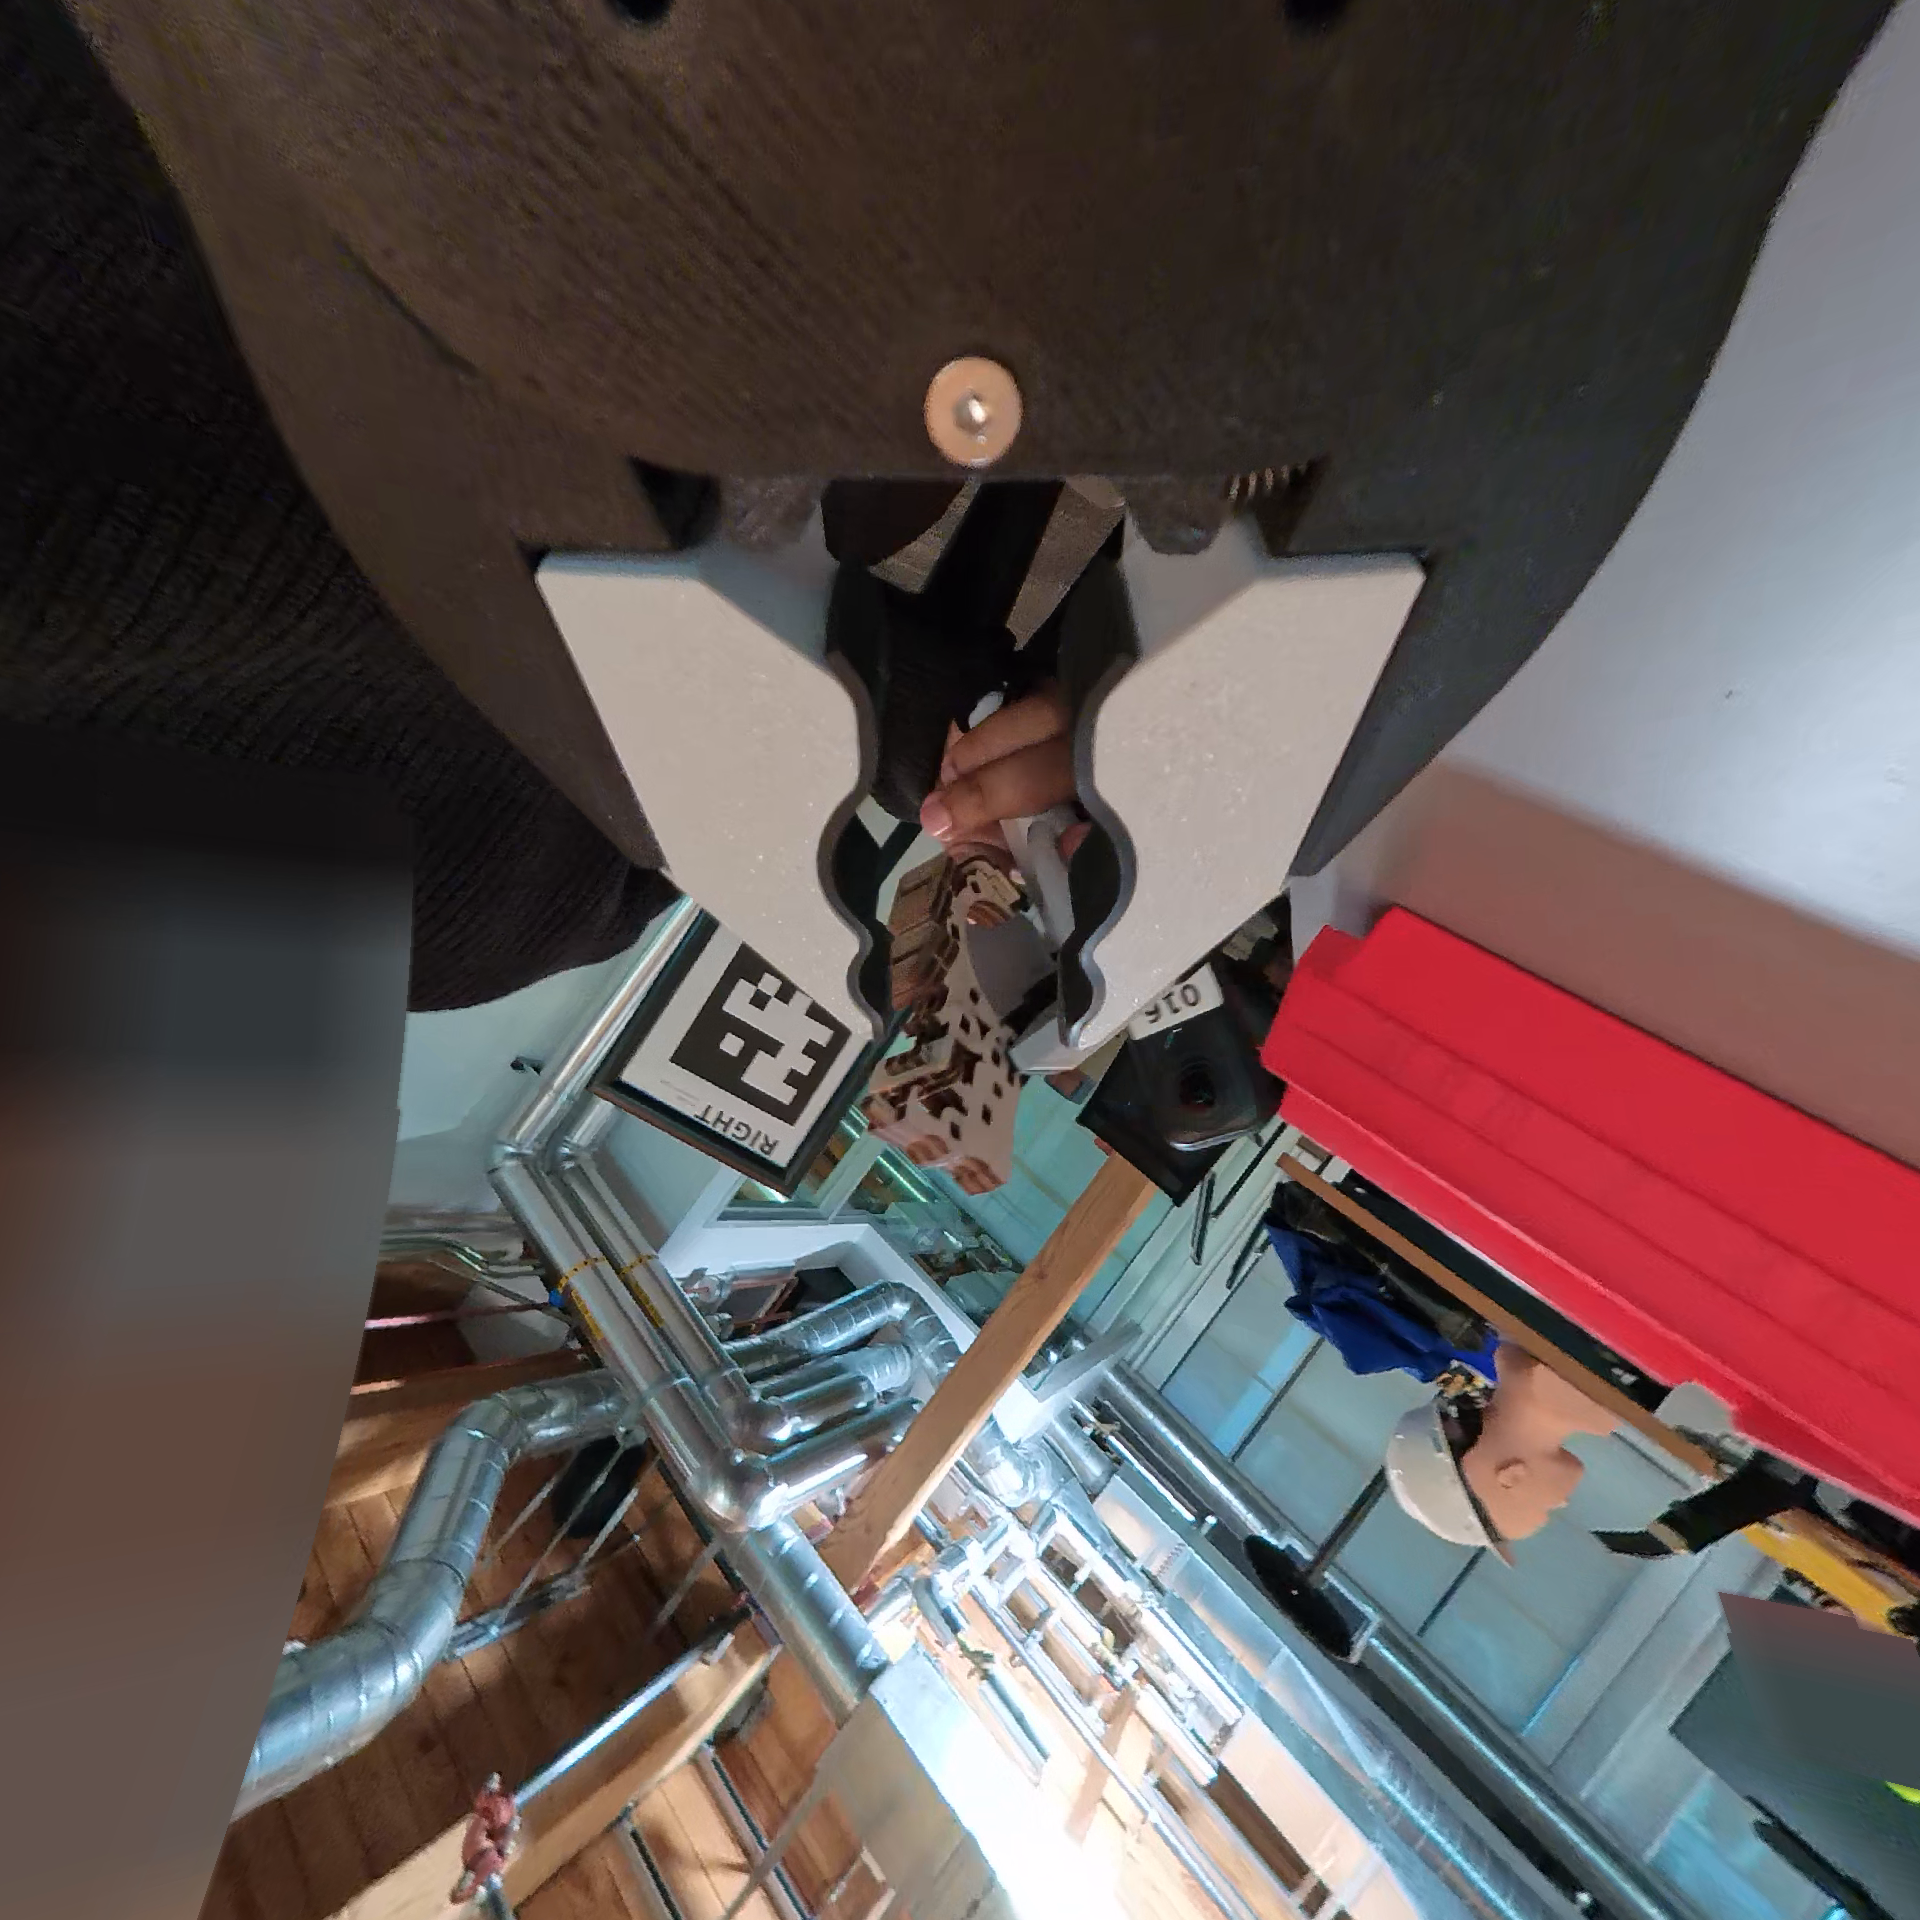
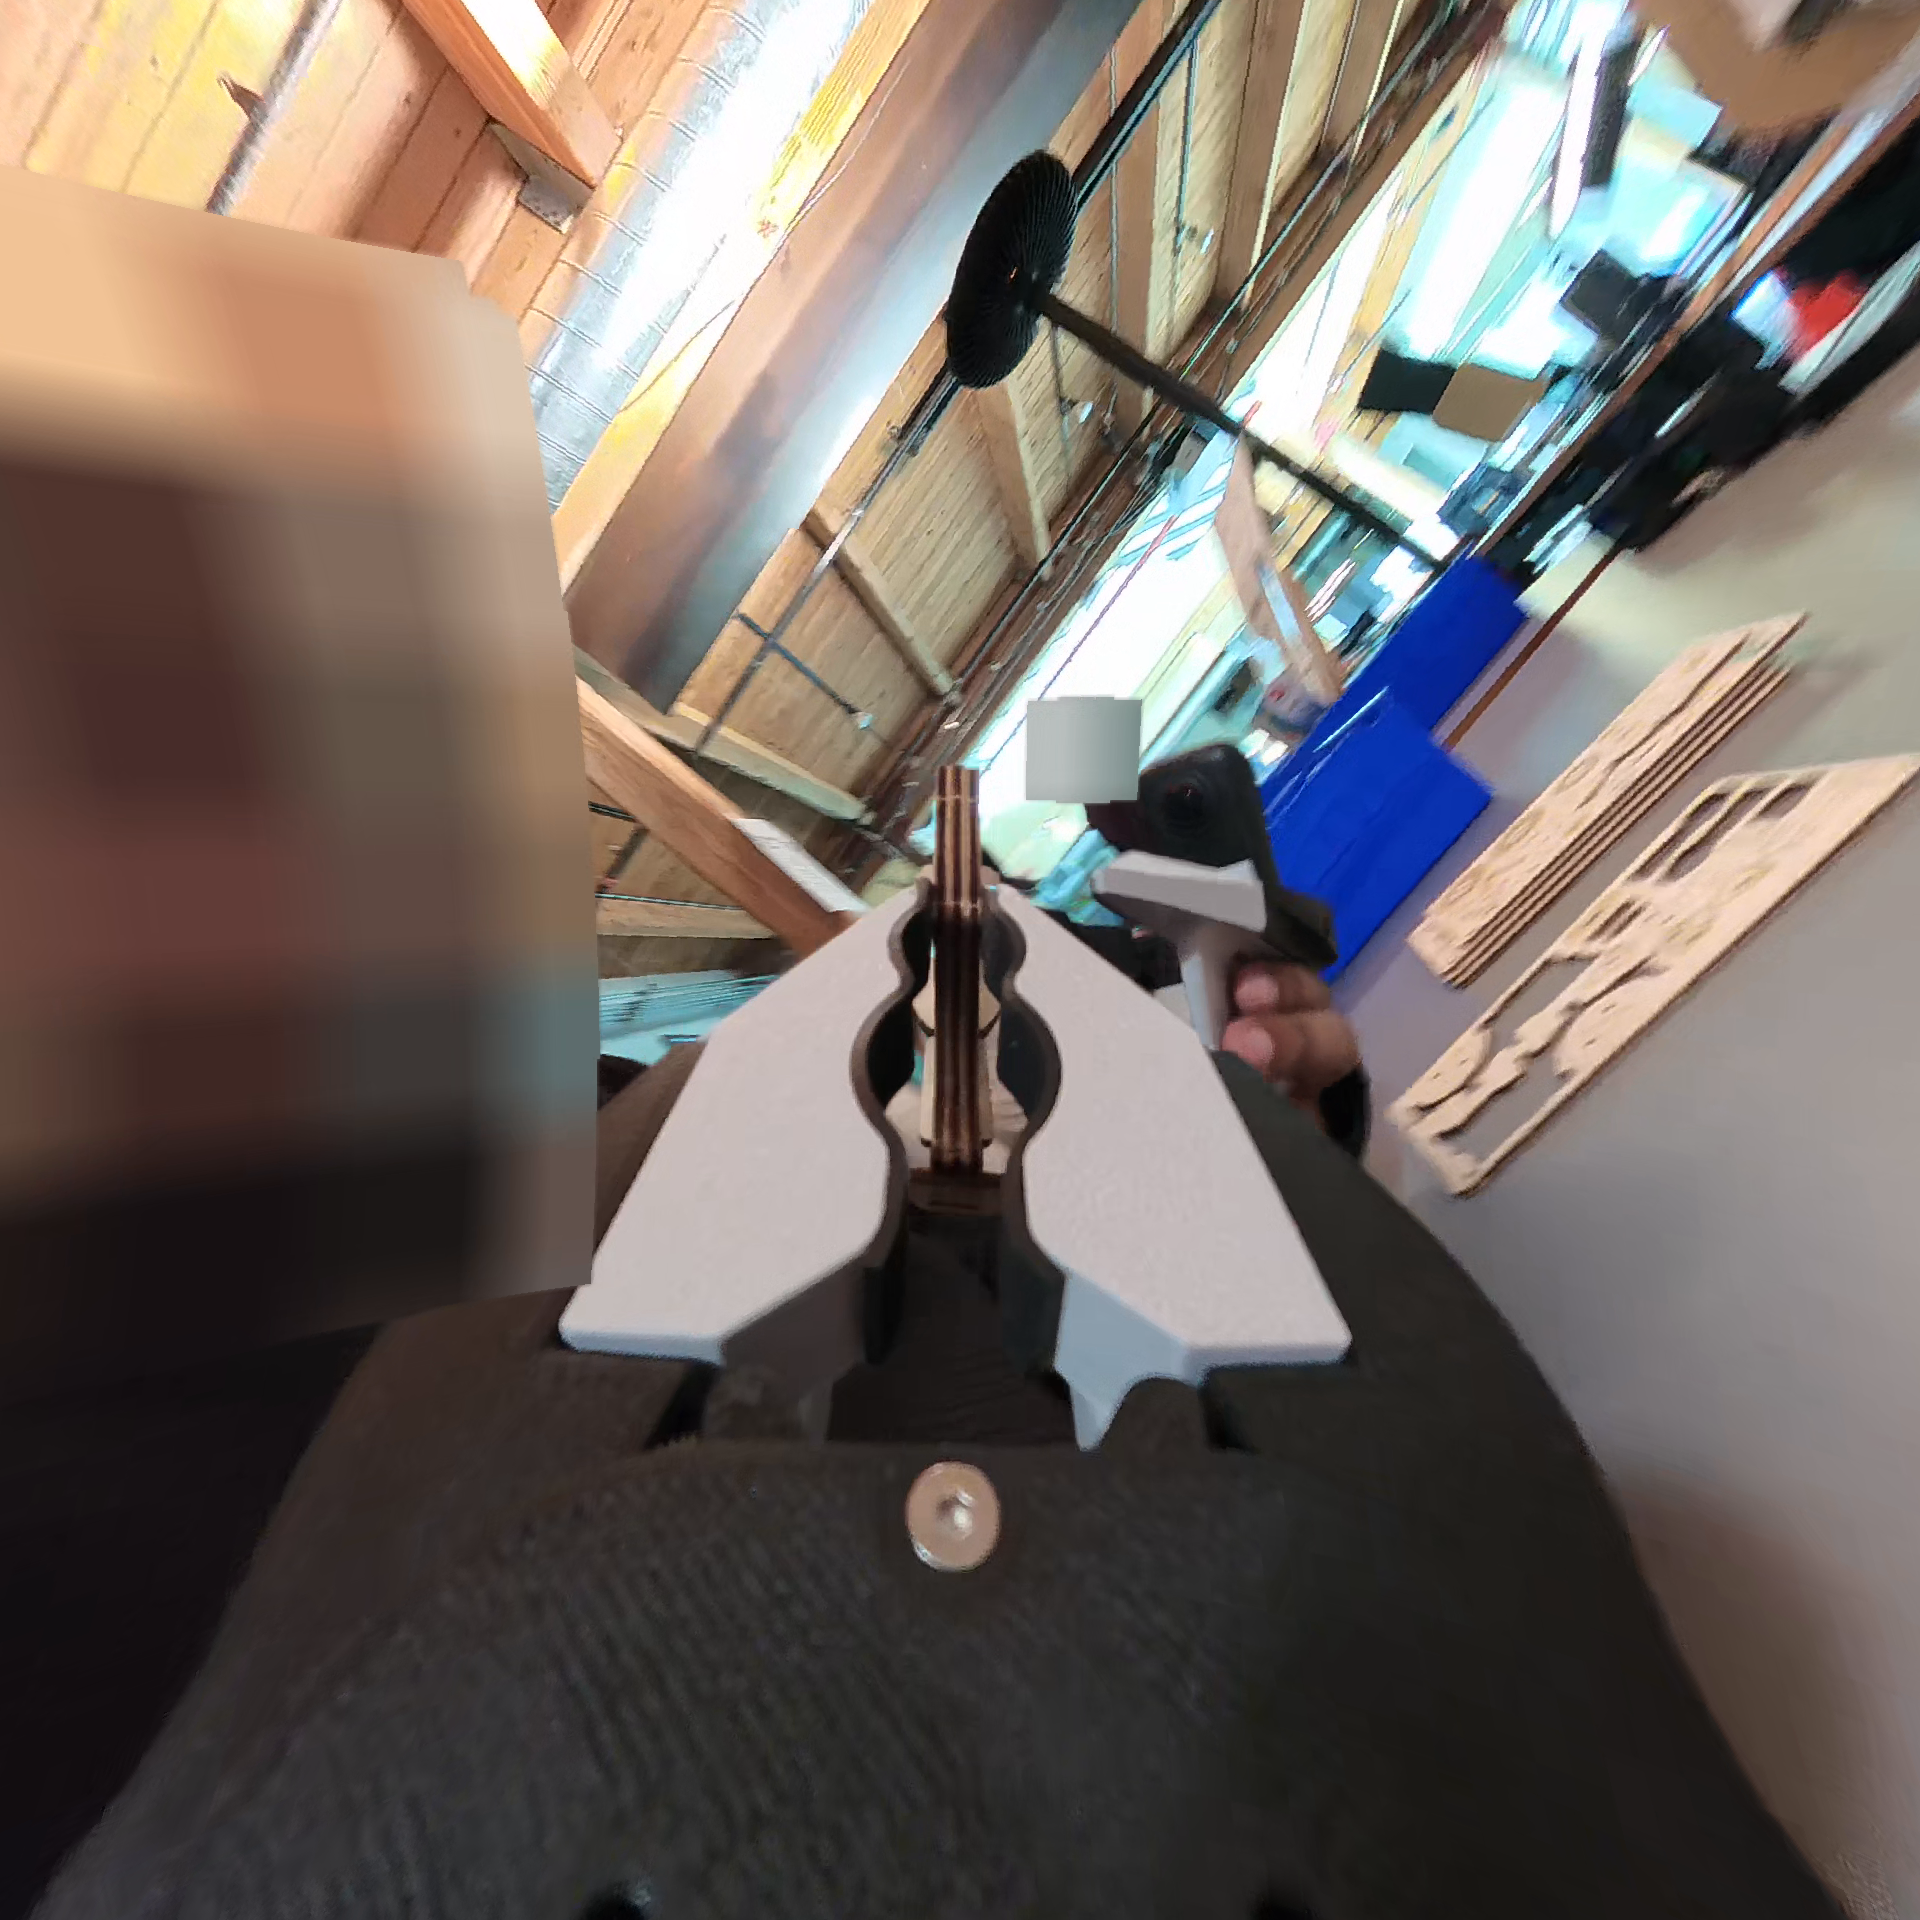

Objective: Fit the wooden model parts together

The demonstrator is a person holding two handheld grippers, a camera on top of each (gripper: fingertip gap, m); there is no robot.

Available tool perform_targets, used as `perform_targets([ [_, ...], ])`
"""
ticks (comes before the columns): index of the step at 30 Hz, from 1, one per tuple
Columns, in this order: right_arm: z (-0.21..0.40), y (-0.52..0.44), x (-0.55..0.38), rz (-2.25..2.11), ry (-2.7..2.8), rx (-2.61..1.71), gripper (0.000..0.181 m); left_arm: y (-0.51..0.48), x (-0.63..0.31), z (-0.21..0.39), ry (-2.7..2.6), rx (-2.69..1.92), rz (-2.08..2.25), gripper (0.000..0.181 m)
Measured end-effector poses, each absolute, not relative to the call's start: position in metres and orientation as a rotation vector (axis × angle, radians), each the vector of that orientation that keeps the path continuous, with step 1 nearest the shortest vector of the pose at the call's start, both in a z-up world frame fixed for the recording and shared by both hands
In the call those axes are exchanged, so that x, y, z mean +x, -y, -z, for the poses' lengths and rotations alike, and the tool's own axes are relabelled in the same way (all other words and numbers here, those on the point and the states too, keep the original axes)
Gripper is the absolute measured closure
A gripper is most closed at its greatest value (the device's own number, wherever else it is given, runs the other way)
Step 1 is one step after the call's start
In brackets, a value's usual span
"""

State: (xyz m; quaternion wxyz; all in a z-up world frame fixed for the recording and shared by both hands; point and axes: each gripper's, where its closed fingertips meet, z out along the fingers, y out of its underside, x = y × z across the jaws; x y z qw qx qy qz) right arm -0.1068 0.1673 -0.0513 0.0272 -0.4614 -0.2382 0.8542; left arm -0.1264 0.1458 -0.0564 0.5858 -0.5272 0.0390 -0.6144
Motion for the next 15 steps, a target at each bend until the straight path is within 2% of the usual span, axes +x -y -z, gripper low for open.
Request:
perform_targets([
  [3,0.053,-0.174,-0.107,-2.498,0.766,-1.404,0.174,-0.151,-0.136,0.062,-0.014,-1.235,1.443,0.155],
  [7,0.054,-0.179,-0.108,-2.364,0.776,-1.384,0.174,-0.151,-0.139,0.063,0.009,-1.223,1.464,0.170],
  [15,0.060,-0.180,-0.113,-2.315,0.758,-1.412,0.174,-0.152,-0.130,0.064,0.012,-1.239,1.471,0.170],
])
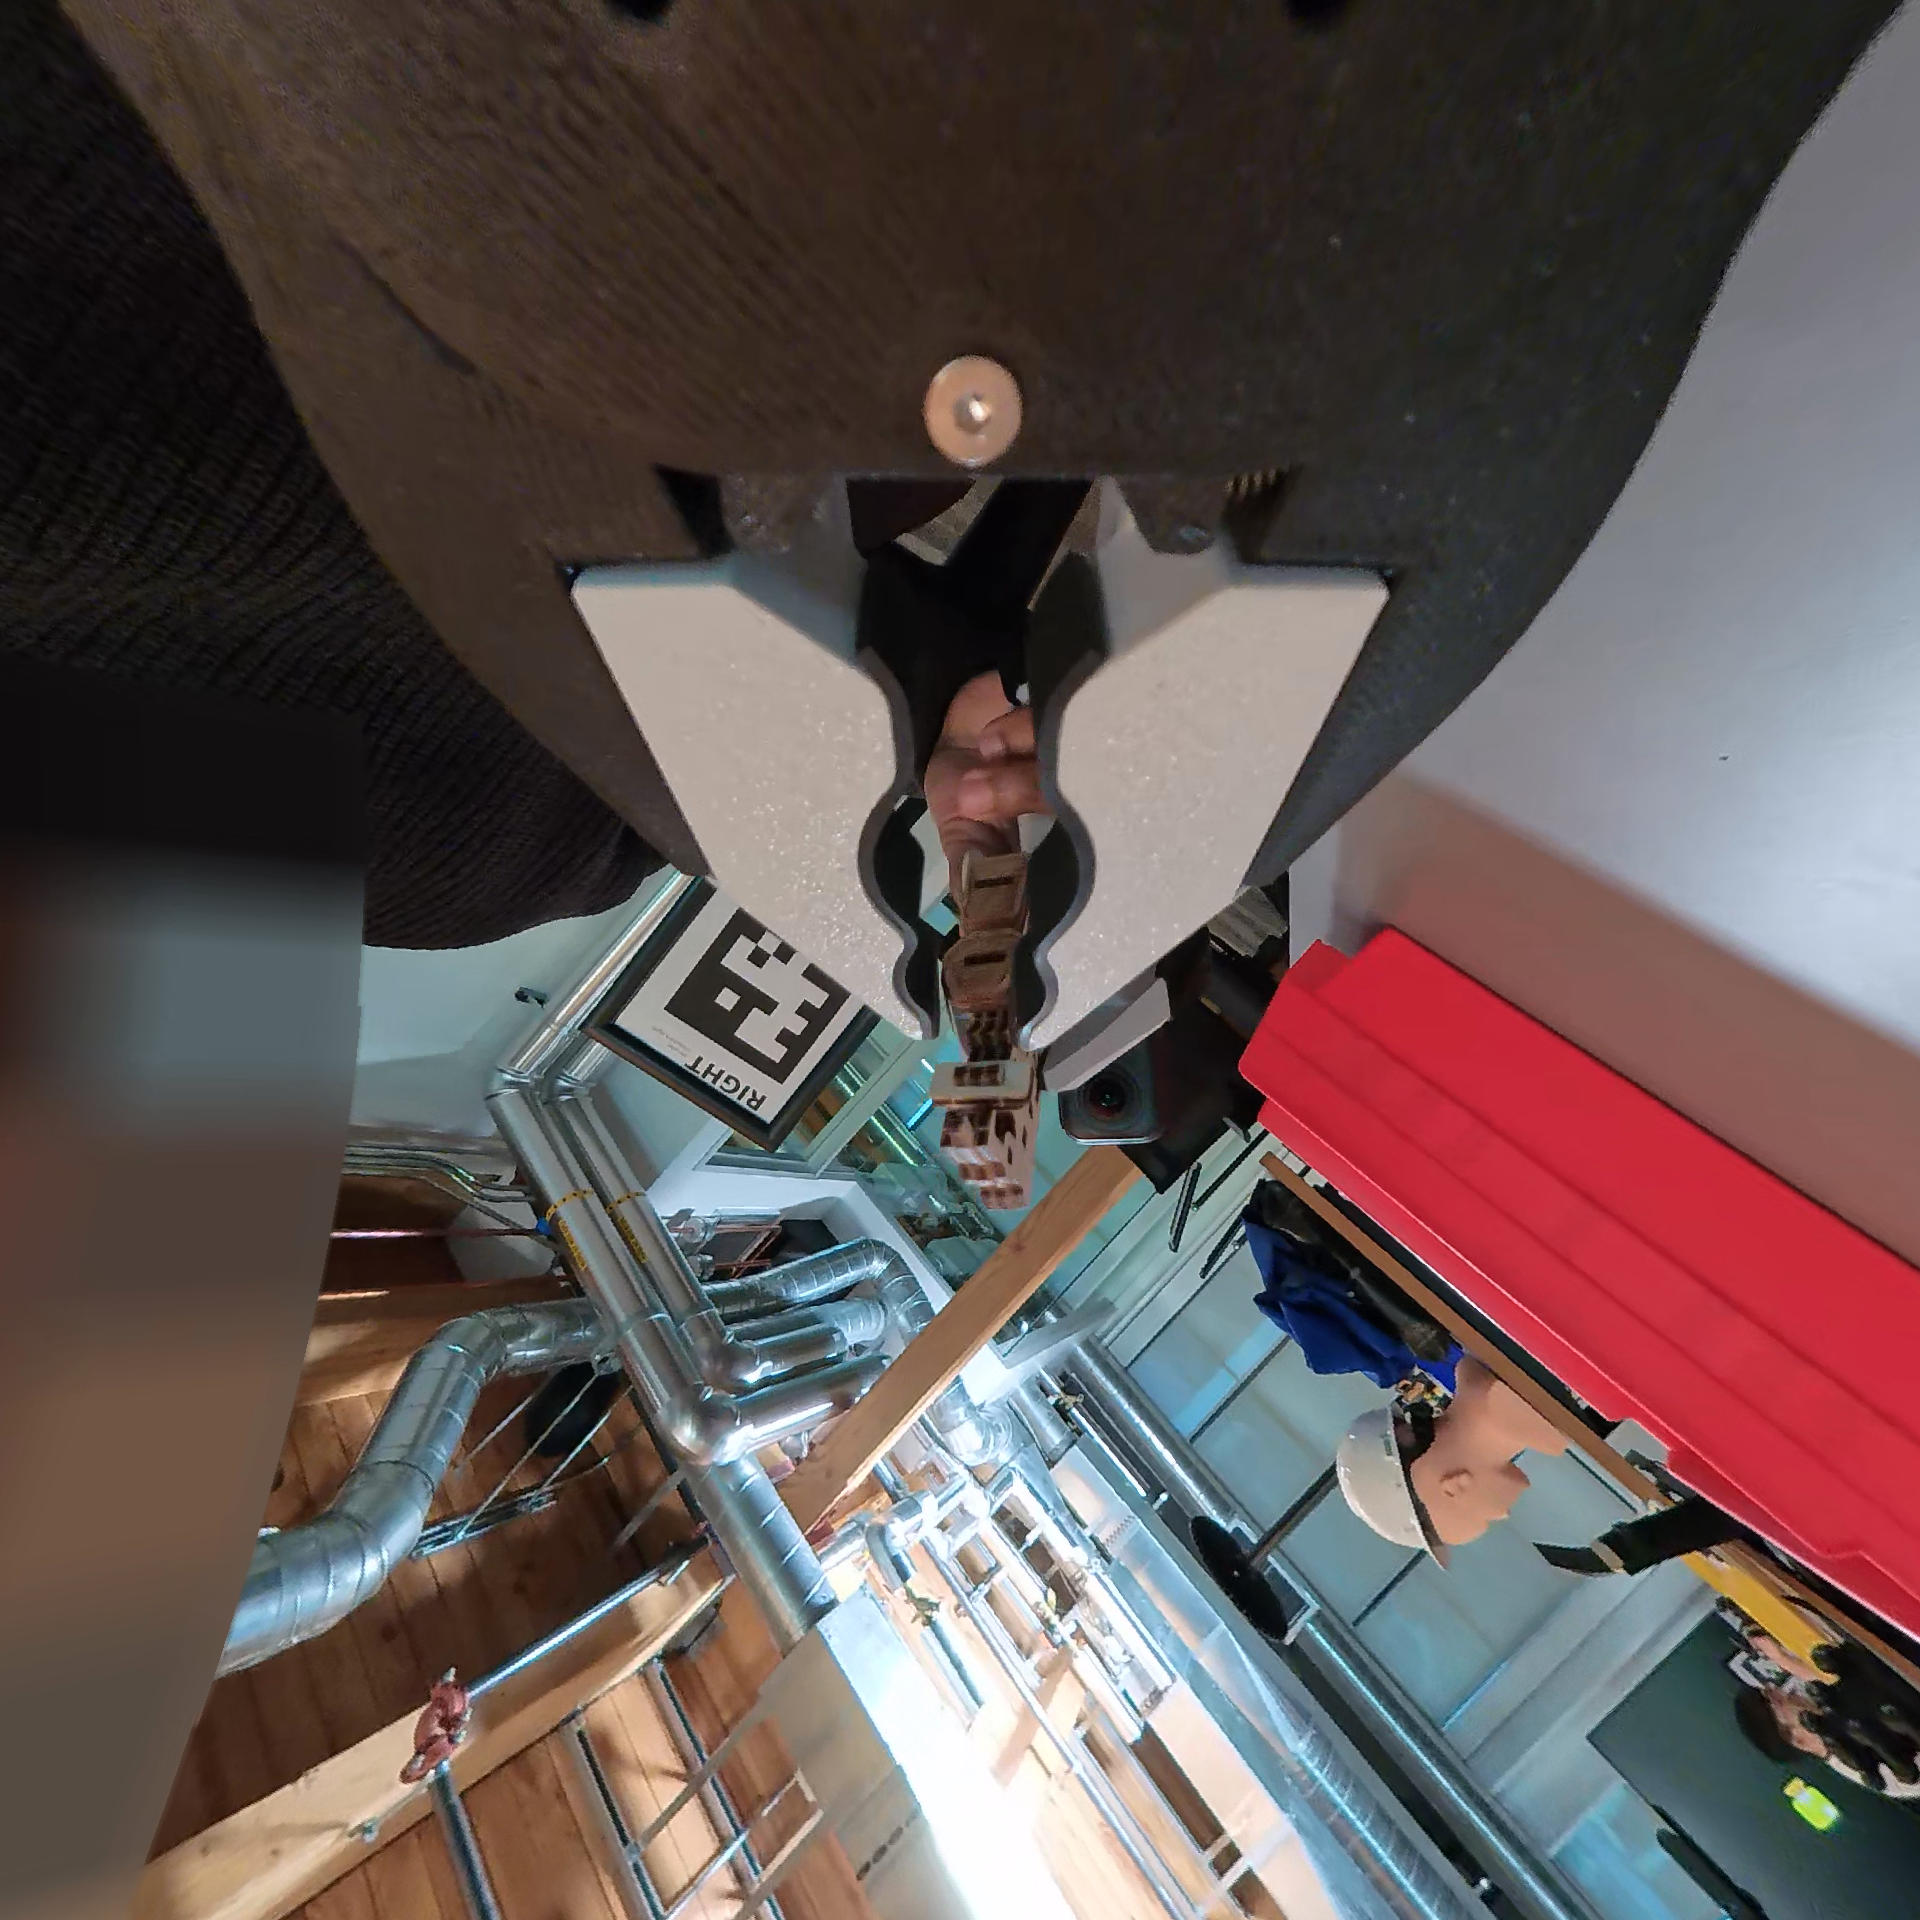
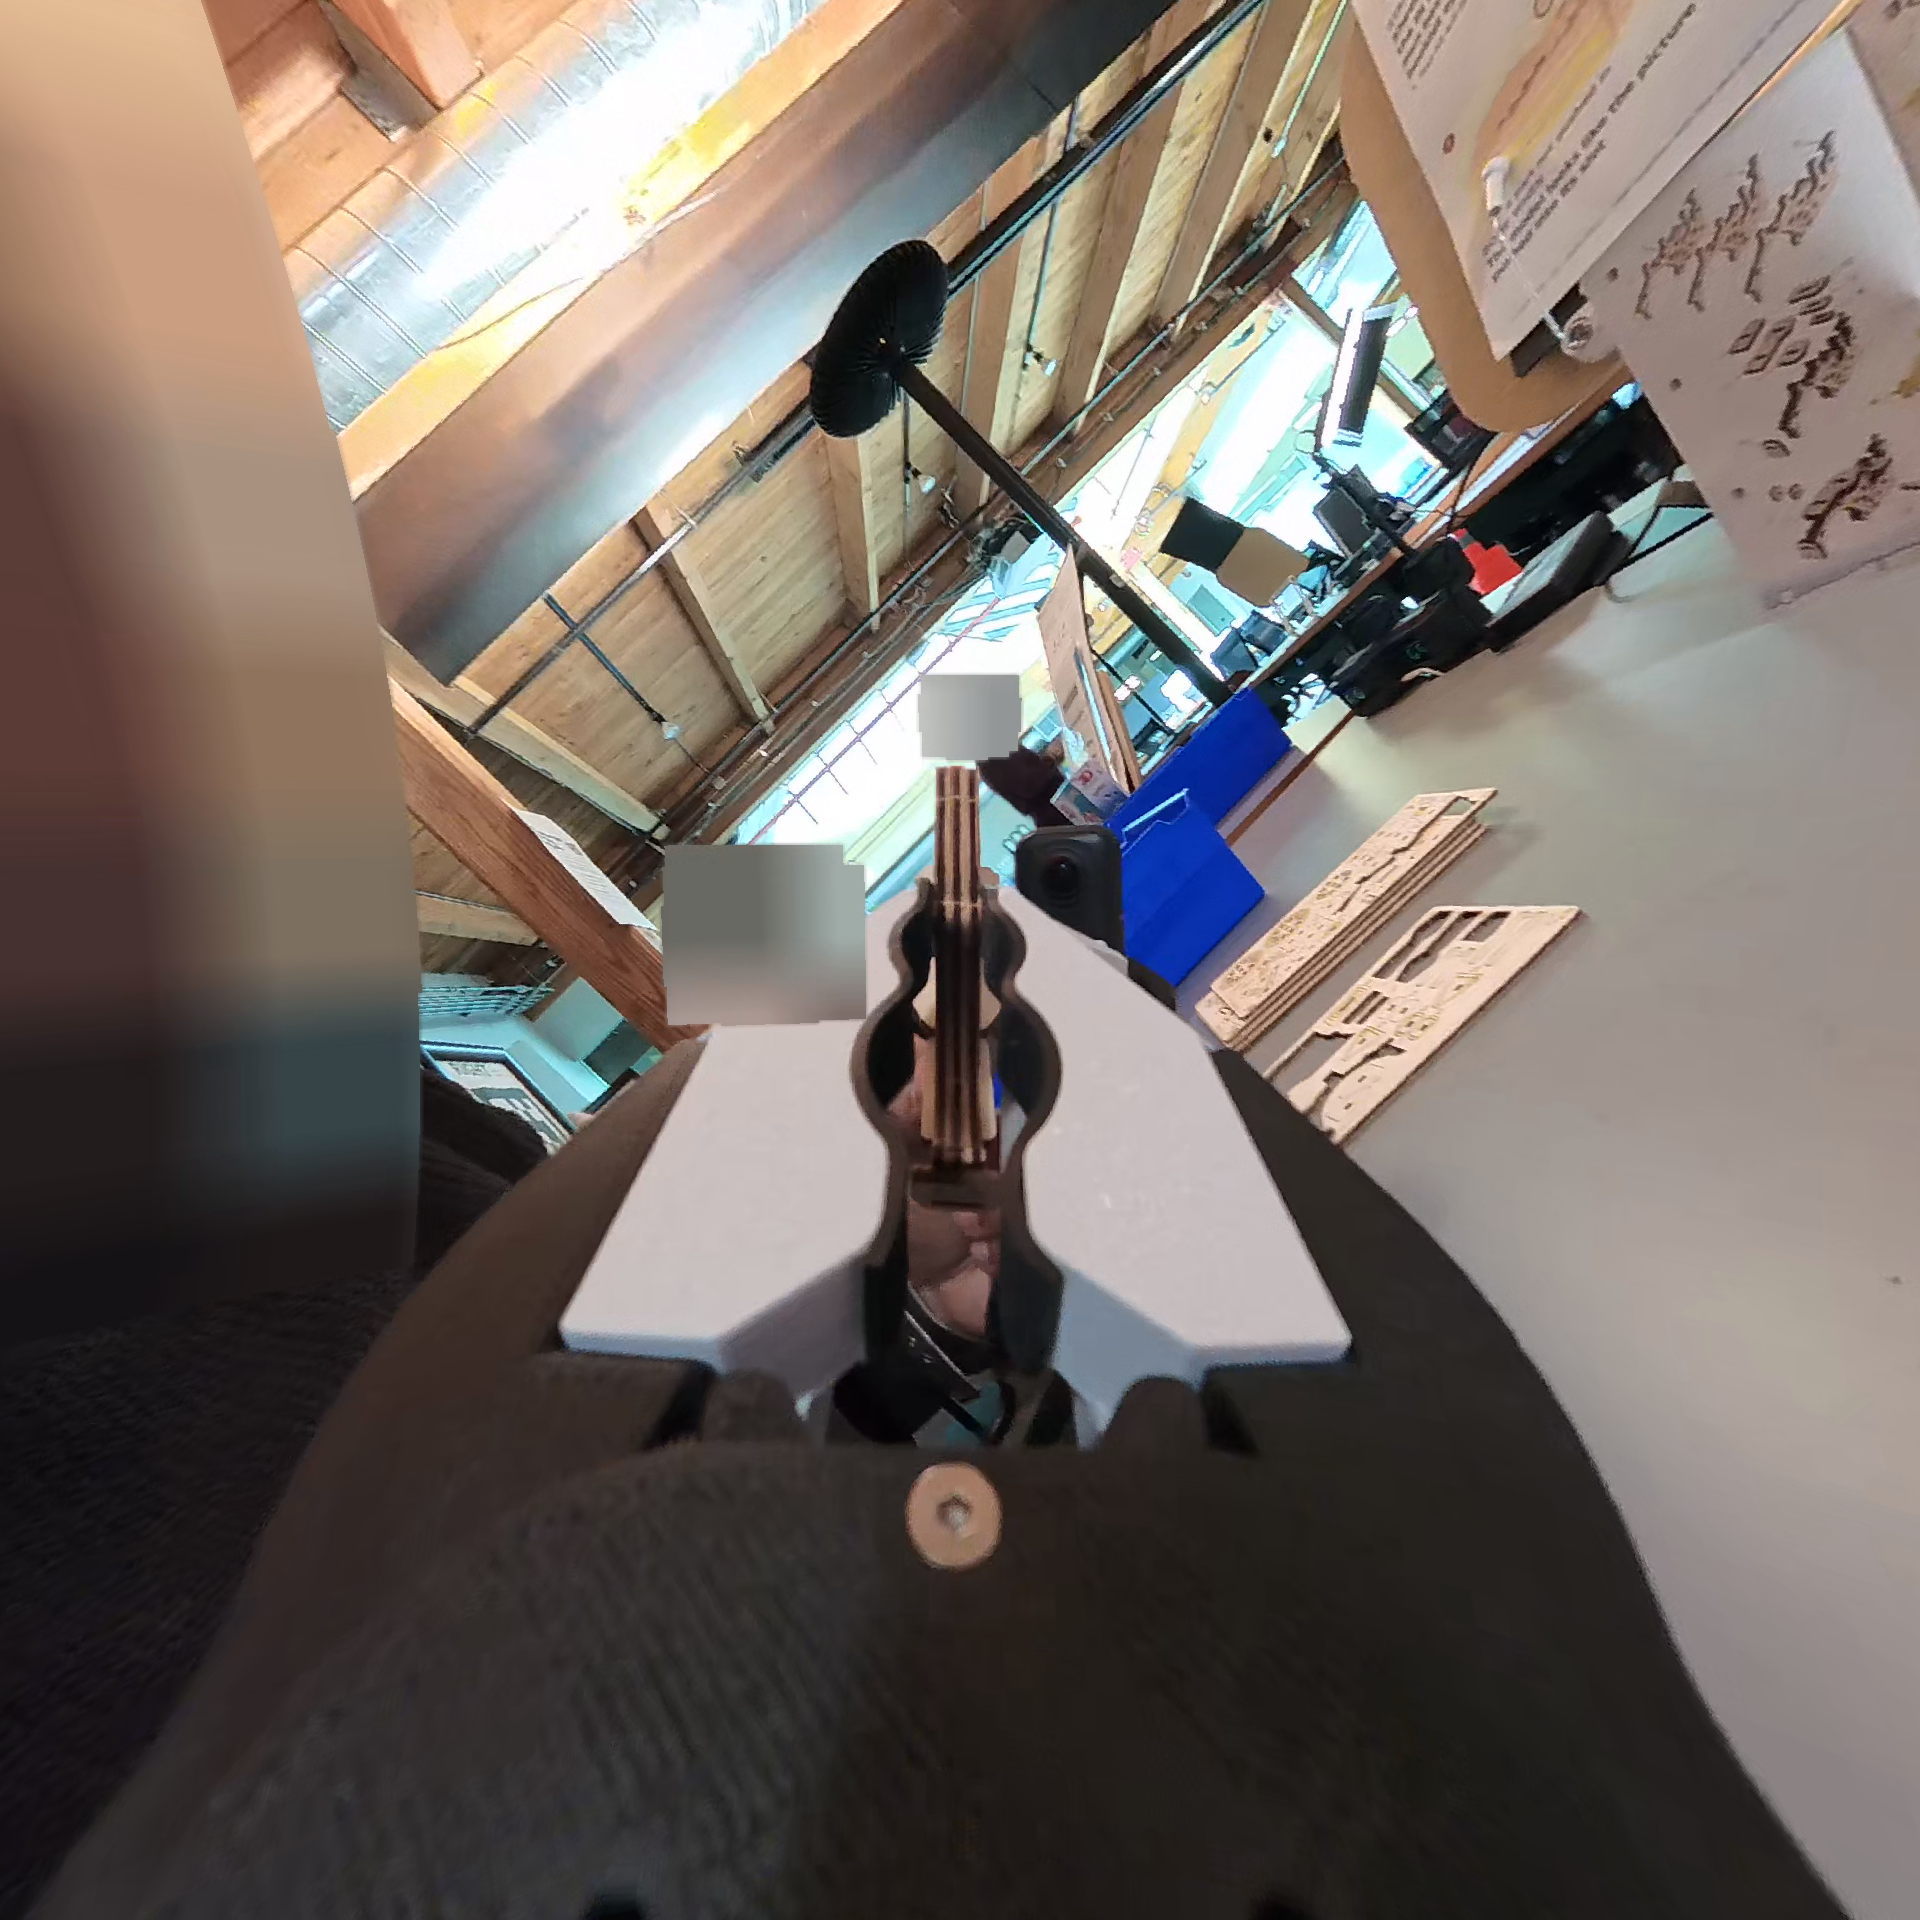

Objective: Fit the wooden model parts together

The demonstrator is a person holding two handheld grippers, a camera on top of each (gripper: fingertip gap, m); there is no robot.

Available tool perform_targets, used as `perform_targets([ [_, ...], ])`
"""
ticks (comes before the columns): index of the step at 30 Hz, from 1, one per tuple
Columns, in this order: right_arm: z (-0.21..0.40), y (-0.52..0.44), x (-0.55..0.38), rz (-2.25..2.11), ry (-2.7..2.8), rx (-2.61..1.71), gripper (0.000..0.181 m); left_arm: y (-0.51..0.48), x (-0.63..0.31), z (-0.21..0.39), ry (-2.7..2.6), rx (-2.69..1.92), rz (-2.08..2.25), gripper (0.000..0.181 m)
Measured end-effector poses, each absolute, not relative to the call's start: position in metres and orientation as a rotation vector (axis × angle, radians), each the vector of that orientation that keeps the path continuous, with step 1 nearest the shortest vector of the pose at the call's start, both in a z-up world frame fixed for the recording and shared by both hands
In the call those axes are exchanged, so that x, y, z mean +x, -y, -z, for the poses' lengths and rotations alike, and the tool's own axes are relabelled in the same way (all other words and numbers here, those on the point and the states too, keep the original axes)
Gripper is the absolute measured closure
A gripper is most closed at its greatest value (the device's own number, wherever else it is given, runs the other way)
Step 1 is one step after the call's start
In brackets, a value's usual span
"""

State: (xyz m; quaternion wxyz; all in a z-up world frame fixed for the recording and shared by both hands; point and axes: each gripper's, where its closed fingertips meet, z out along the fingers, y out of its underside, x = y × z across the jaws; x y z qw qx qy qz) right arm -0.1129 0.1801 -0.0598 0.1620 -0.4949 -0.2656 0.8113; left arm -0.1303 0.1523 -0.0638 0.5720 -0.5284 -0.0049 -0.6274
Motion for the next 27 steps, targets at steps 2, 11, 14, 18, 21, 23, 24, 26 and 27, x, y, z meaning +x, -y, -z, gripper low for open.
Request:
perform_targets([
  [2,0.063,-0.179,-0.115,-2.295,0.771,-1.429,0.174,-0.152,-0.132,0.063,0.020,-1.233,1.473,0.169],
  [11,0.073,-0.180,-0.120,-2.195,0.814,-1.472,0.174,-0.161,-0.139,0.074,0.112,-1.273,1.464,0.171],
  [14,0.074,-0.178,-0.121,-2.146,0.848,-1.470,0.174,-0.162,-0.141,0.076,0.141,-1.265,1.478,0.171],
  [18,0.078,-0.175,-0.122,-2.098,0.894,-1.469,0.174,-0.162,-0.142,0.076,0.149,-1.266,1.484,0.171],
  [21,0.083,-0.169,-0.125,-2.017,0.975,-1.472,0.174,-0.162,-0.141,0.076,0.148,-1.265,1.502,0.172],
  [23,0.089,-0.162,-0.129,-1.955,1.056,-1.474,0.174,-0.162,-0.142,0.075,0.159,-1.249,1.518,0.173],
  [24,0.093,-0.157,-0.130,-1.923,1.100,-1.478,0.174,-0.162,-0.141,0.076,0.162,-1.251,1.521,0.174],
  [26,0.095,-0.154,-0.132,-1.892,1.124,-1.480,0.174,-0.162,-0.142,0.077,0.158,-1.256,1.509,0.175],
  [27,0.094,-0.153,-0.131,-1.901,1.122,-1.482,0.174,-0.161,-0.142,0.076,0.151,-1.259,1.512,0.175],
])
